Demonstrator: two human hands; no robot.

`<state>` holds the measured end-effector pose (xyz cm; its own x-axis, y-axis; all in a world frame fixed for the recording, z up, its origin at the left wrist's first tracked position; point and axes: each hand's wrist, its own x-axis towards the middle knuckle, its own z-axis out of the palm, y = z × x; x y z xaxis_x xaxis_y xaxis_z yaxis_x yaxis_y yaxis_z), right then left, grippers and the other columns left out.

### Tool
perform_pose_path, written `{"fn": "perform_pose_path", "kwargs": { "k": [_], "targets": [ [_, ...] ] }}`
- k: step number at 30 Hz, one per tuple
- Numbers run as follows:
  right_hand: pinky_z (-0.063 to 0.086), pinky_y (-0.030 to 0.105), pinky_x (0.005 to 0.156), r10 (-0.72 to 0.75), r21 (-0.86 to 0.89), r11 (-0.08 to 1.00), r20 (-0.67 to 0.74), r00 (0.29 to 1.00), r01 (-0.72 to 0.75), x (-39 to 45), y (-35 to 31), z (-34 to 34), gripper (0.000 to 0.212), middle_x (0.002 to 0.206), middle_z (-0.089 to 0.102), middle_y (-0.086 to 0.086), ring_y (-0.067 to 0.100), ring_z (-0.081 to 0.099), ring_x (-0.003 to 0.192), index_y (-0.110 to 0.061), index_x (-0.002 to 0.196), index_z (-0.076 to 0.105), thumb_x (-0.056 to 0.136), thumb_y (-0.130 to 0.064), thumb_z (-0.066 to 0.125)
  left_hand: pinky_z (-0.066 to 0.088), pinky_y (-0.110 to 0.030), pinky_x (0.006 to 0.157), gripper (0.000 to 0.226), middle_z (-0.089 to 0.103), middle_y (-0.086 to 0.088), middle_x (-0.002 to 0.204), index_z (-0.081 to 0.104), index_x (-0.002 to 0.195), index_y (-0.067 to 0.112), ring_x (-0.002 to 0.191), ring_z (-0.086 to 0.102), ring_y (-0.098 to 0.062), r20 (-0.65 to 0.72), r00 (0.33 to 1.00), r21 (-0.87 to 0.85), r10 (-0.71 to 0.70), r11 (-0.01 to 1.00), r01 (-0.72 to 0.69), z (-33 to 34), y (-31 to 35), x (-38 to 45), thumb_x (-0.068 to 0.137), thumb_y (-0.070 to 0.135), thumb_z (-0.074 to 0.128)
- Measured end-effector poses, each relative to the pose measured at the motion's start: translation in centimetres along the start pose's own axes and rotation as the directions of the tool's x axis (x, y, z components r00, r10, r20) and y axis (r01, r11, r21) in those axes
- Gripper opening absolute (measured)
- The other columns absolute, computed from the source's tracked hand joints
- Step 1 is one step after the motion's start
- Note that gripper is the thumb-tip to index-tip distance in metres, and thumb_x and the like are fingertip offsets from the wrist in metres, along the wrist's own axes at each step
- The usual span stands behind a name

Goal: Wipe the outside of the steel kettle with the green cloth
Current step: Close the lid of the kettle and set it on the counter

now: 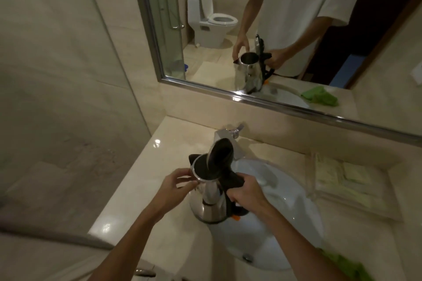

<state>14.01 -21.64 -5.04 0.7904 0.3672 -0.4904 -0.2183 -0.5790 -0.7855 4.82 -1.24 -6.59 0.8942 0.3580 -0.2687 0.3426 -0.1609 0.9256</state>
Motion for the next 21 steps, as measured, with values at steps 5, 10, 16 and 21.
{"fn": "perform_pose_path", "kwargs": {
  "k": [5,10,16,21],
  "targets": [
    [0.057,0.026,0.063,-0.024,0.062,0.998,0.017,1.000,0.023,-0.3,-1.8,5.3,0.033,0.088,0.065,0.004,0.016,0.064,0.082,-0.018,0.102,0.060,0.076,0.001,0.067,0.053,-0.019,0.080,0.040,0.065,0.004,0.109,0.058,0.121,0.016,0.105,0.062,-0.009,-0.043,0.999,-0.008,0.012,1.000,-0.013,-4.0,-1.3,-0.3,0.083,0.013,0.070],
    [0.062,0.040,0.079,-0.040,0.065,0.997,0.048,0.998,0.037,-0.1,-3.1,9.3,0.036,0.088,0.063,-0.001,0.019,0.065,0.087,-0.032,0.088,0.057,0.080,0.000,0.071,0.052,-0.023,0.086,0.045,0.062,0.009,0.109,0.054,0.122,0.019,0.108,0.059,-0.009,-0.015,0.999,-0.020,0.032,0.999,-0.032,-7.7,-2.8,-0.4,0.081,0.010,0.071],
    [0.048,0.044,0.103,-0.072,0.033,0.997,0.168,0.983,0.068,0.2,-4.1,8.9,0.041,0.100,0.070,0.004,0.019,0.065,0.102,-0.021,0.098,0.063,0.092,-0.059,0.051,0.050,-0.035,0.096,0.046,0.061,0.009,0.116,0.055,0.124,0.024,0.114,0.057,-0.009,0.037,0.998,-0.007,0.048,0.999,-0.048,-10.6,-4.6,0.1,0.082,0.018,0.073],
    [0.050,0.046,0.099,-0.004,-0.077,0.997,0.113,0.994,0.012,1.8,-7.2,8.5,0.100,0.108,0.066,0.014,0.031,0.063,0.105,-0.012,0.103,0.061,0.059,-0.098,0.034,0.052,-0.035,0.096,0.040,0.061,0.003,0.120,0.057,0.122,0.018,0.115,0.058,-0.013,0.093,0.995,0.023,0.042,0.999,-0.045,-11.6,-4.6,0.8,0.084,0.011,0.069]
  ]
}}
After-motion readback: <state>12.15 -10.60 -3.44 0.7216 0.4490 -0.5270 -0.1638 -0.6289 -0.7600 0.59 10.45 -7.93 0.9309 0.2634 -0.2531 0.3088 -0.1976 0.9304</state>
